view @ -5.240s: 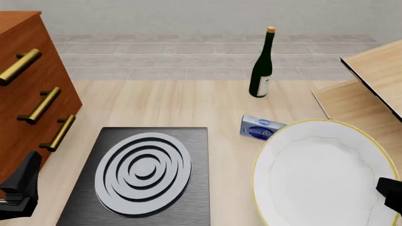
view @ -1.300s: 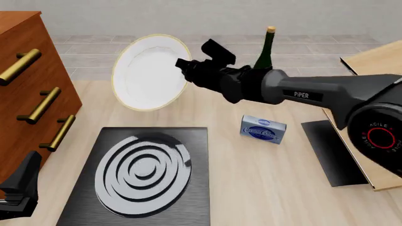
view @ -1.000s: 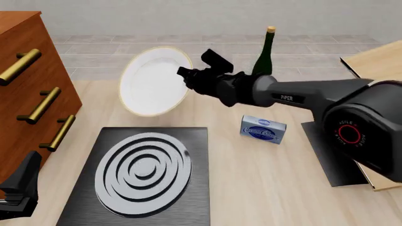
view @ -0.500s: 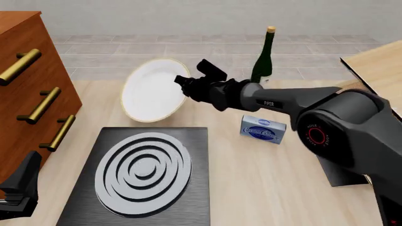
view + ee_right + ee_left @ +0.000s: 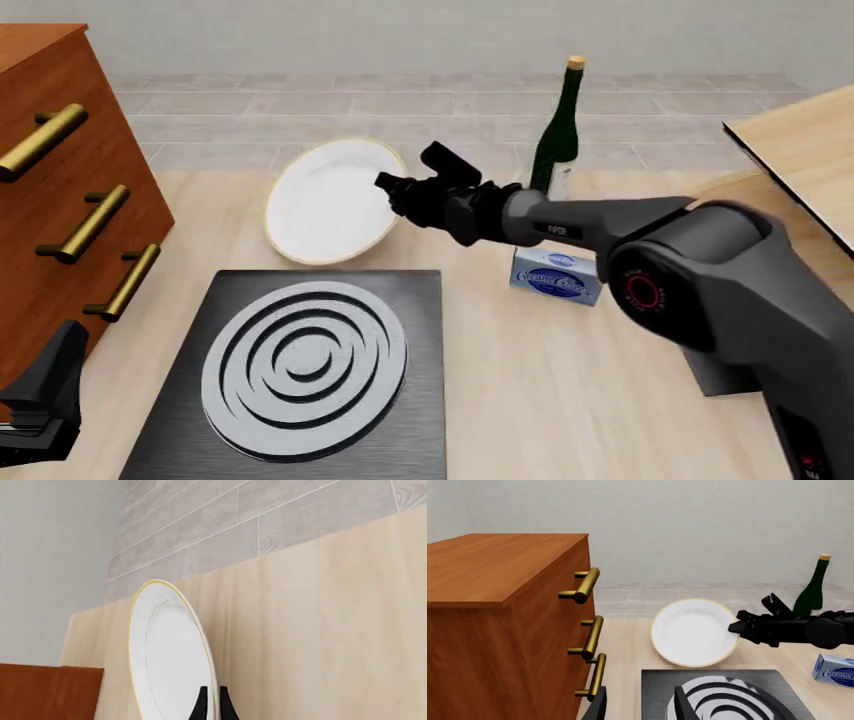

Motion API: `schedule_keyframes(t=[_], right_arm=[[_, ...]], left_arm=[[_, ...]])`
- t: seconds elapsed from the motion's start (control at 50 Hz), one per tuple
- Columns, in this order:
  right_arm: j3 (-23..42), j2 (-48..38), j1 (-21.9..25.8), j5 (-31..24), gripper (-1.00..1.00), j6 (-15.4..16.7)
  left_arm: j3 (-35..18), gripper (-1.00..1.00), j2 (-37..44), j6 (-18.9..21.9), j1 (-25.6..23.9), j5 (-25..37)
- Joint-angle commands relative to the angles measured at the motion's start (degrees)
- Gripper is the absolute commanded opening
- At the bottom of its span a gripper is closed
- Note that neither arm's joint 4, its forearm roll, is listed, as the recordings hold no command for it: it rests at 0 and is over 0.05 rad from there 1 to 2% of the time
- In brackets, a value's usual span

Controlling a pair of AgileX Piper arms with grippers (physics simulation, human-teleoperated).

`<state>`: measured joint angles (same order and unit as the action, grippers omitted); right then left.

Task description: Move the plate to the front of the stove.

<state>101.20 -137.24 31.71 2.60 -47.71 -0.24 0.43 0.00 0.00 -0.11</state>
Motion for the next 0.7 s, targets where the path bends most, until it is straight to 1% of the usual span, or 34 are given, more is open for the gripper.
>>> schedule_keyframes(t=[0.02,0.18,0.22,0.36,0.42,0.7], right_arm=[[4.4,-2.3,-0.3,-1.7,-1.00,-1.1],[10.7,-5.0,-0.5,-5.5,-1.00,-1.6],[11.7,-5.3,-0.5,-6.2,-1.00,-2.2],[14.6,-7.1,-0.3,-7.4,-1.00,-2.6],[16.9,-8.8,-0.4,-8.1,-1.00,-2.6],[23.2,-12.6,-0.7,-11.5,-1.00,-2.5]], left_arm=[[0.0,1.00,0.0,0.0,0.0,0.0],[0.0,1.00,0.0,0.0,0.0,0.0],[0.0,1.00,0.0,0.0,0.0,0.0],[0.0,1.00,0.0,0.0,0.0,0.0],[0.0,1.00,0.0,0.0,0.0,0.0],[0.0,1.00,0.0,0.0,0.0,0.0]])
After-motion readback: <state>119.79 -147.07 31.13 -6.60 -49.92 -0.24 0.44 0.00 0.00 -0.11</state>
